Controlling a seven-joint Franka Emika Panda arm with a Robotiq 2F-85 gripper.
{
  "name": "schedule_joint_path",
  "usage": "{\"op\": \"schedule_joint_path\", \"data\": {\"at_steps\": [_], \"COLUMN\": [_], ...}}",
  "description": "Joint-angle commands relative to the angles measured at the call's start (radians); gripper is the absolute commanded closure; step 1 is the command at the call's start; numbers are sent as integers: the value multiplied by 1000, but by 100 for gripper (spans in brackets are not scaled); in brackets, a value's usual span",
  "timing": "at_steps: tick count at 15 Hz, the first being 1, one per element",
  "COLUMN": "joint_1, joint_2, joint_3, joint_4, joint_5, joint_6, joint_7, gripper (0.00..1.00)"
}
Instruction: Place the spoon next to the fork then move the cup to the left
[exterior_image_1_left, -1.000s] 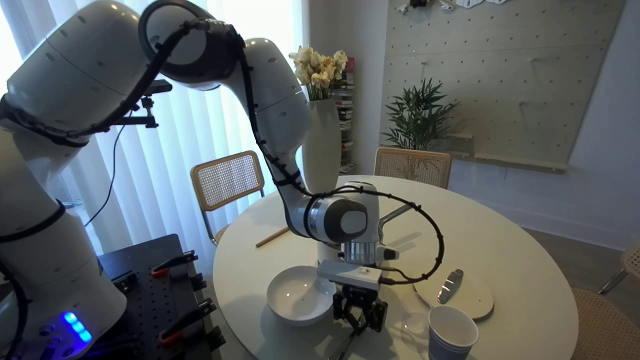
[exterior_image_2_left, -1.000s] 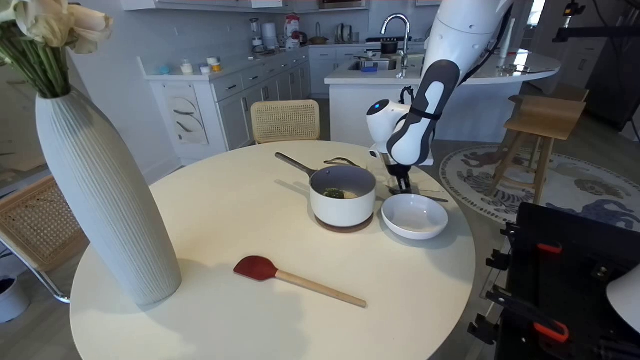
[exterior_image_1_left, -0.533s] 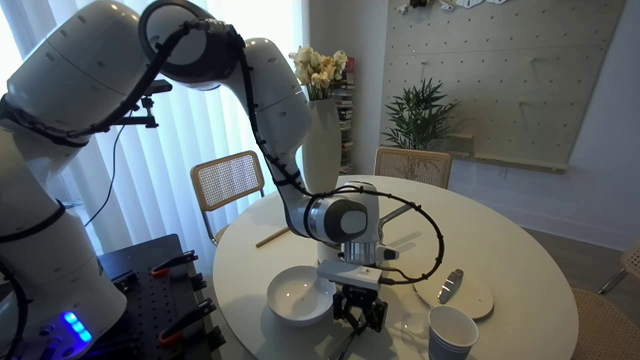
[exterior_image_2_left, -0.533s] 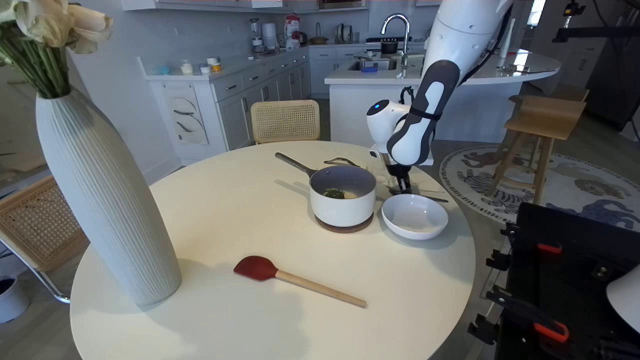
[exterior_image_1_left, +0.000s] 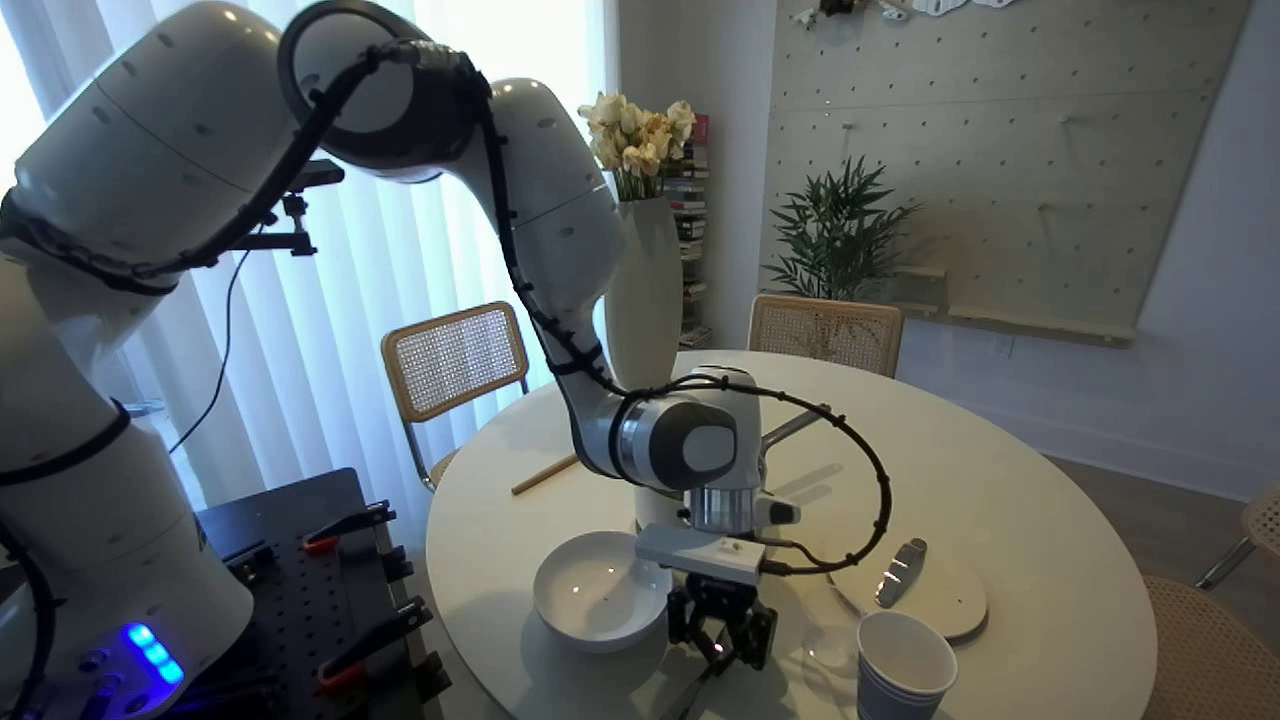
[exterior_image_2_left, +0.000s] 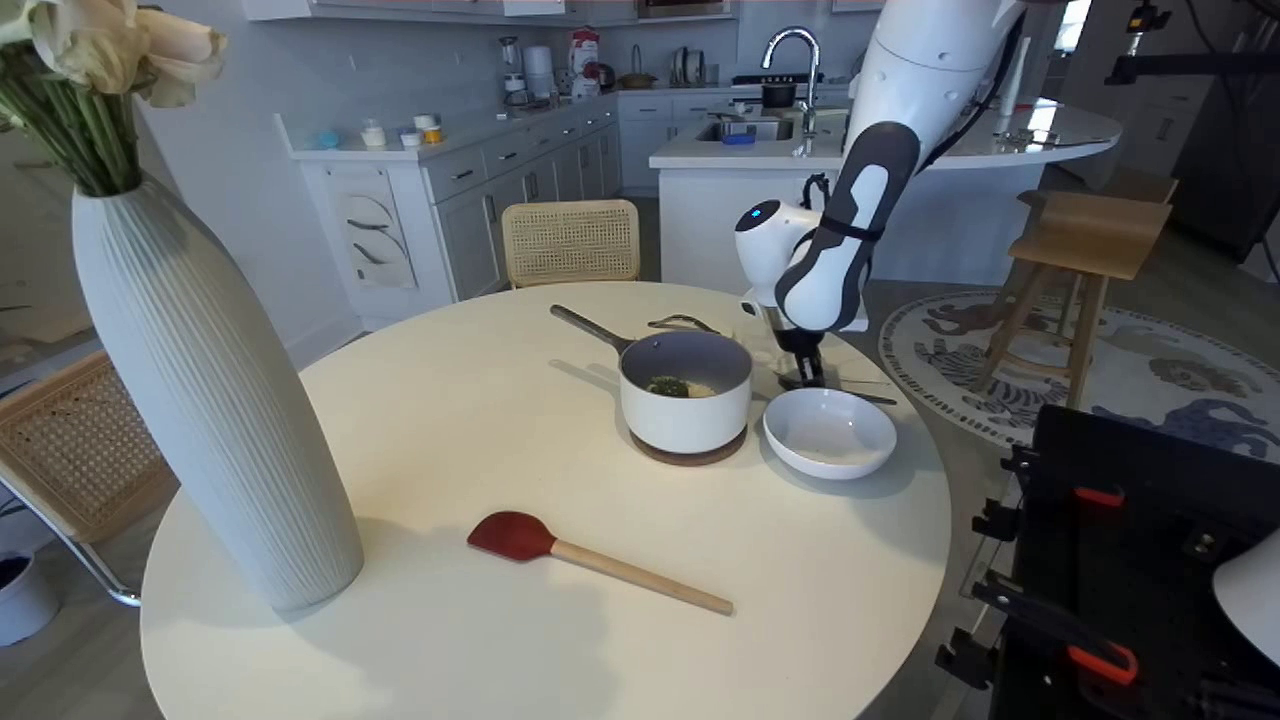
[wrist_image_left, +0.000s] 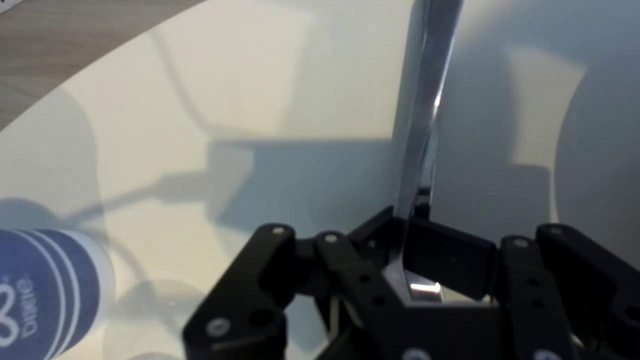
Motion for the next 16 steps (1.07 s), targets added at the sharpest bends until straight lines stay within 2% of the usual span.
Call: {"op": "schedule_joint_path", "data": {"at_steps": [1, 9, 15, 16], "joint_1": [-18, -59, -65, -64], "joint_2": [12, 41, 61, 60], "joint_3": [4, 6, 3, 3], "joint_4": [36, 88, 100, 101], "joint_5": [8, 8, 6, 7], "joint_6": [-8, -1, 0, -3], "joint_7": [-33, -75, -73, -73], "gripper": [100, 100, 100, 75]}}
